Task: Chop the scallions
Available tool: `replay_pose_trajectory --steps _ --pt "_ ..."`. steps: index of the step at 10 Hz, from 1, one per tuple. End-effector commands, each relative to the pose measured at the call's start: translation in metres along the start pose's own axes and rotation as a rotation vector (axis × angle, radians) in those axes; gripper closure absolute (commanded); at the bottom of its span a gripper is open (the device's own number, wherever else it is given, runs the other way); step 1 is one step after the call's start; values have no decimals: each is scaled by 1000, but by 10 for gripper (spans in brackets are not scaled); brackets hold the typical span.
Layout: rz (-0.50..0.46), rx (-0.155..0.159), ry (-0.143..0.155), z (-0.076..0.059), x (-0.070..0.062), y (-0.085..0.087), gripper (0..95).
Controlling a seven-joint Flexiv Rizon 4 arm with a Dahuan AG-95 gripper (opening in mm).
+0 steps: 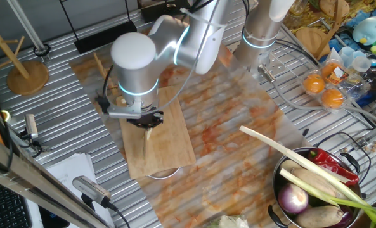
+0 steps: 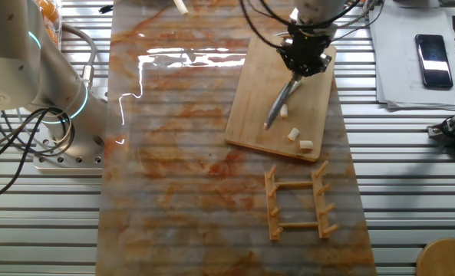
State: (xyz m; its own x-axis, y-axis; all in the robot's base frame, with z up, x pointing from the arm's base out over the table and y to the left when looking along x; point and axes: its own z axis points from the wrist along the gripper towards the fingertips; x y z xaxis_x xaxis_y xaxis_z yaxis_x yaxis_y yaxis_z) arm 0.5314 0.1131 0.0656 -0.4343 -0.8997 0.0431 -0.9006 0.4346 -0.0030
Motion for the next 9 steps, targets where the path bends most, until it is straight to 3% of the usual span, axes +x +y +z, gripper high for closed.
replay_pose_trajectory --steps 1,2,5,7,9 --pt "-6 -33 26 -9 1 7 950" --pt "6 -37 28 -10 6 12 950" --pt "10 -45 9 6 27 19 950" --pt "18 -73 6 5 30 23 950" --pt "-9 -54 7 7 29 23 950"
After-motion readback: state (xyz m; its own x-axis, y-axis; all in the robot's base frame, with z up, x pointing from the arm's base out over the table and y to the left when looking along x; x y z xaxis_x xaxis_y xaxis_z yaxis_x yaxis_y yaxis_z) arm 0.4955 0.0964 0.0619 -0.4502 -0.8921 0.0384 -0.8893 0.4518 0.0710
